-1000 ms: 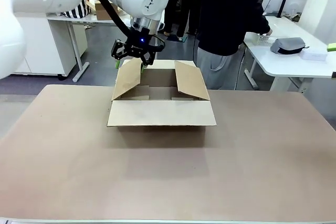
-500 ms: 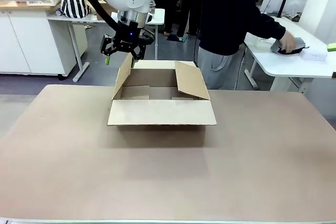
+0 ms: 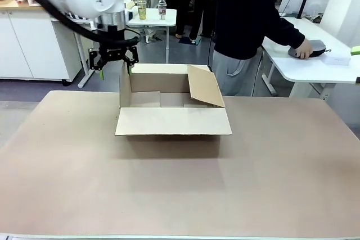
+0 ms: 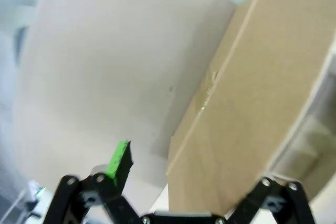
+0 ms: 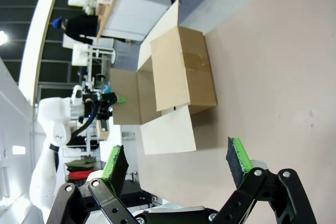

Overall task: Pack the gift set into the box.
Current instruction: Place both hands on the side flaps of the Package Box and spread them outward.

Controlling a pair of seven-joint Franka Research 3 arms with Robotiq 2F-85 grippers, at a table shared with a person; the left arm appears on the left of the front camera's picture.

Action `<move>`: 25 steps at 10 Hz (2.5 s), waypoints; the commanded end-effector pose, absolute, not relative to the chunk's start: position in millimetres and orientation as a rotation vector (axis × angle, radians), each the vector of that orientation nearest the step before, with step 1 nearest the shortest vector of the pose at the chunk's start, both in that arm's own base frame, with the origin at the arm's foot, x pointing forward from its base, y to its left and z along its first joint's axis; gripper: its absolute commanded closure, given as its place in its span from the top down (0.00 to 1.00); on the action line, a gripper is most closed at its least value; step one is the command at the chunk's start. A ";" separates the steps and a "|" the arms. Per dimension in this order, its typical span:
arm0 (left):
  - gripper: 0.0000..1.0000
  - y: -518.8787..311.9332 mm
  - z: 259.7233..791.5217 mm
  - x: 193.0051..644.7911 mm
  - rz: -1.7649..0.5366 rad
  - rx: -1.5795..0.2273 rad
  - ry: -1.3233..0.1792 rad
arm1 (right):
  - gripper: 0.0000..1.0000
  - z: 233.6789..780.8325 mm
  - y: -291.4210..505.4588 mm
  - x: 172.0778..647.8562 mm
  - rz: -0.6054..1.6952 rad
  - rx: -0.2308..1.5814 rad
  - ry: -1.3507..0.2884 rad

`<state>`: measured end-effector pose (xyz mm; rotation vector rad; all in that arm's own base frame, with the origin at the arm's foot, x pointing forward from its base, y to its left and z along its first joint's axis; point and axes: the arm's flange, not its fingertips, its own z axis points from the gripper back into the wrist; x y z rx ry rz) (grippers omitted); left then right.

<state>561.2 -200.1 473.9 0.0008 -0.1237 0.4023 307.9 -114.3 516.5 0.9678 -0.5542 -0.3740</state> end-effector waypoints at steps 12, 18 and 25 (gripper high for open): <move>1.00 -71.3 434.7 513.4 0.197 -0.560 -0.309 | 1.00 519.7 -113.7 310.3 -0.383 0.984 -0.557; 1.00 -71.3 434.7 513.4 0.197 -0.560 -0.309 | 1.00 516.5 -114.3 307.9 -0.374 0.968 -0.554; 1.00 -71.3 434.7 513.4 0.197 -0.560 -0.309 | 1.00 488.2 232.8 382.5 0.340 0.477 -0.817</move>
